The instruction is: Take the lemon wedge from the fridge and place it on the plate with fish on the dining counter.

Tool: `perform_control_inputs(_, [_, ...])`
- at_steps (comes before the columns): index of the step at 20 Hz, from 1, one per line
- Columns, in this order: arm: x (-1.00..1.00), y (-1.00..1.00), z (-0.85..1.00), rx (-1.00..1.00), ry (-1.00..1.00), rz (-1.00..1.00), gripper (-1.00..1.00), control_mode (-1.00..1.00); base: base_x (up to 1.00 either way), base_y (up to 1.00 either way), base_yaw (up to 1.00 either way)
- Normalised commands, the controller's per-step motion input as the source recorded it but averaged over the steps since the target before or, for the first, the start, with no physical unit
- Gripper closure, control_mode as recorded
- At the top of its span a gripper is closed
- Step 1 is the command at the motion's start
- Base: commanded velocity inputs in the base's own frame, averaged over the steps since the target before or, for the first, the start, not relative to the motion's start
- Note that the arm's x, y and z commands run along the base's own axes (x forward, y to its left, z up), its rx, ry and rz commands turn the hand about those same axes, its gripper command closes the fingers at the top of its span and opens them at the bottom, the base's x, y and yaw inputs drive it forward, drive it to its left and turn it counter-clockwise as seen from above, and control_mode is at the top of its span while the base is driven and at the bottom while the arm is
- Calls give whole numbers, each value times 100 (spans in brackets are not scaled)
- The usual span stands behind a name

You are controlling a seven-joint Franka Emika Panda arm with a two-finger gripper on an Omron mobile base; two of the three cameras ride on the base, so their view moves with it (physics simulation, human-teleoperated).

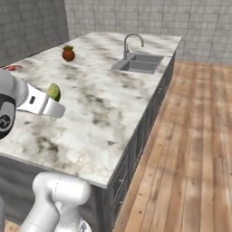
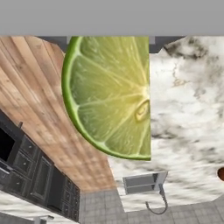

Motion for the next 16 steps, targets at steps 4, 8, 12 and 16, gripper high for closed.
perform_control_inputs(4, [0,0,0,0,0,0,100,100,-19,100,1])
perform_control_inputs(8, [0,0,0,0,0,0,100,100,-35,100,18])
perform_control_inputs(12, [0,0,0,0,0,0,100,100,46,69,1])
perform_control_inputs(16, [0,0,0,0,0,0,100,100,85,90,0])
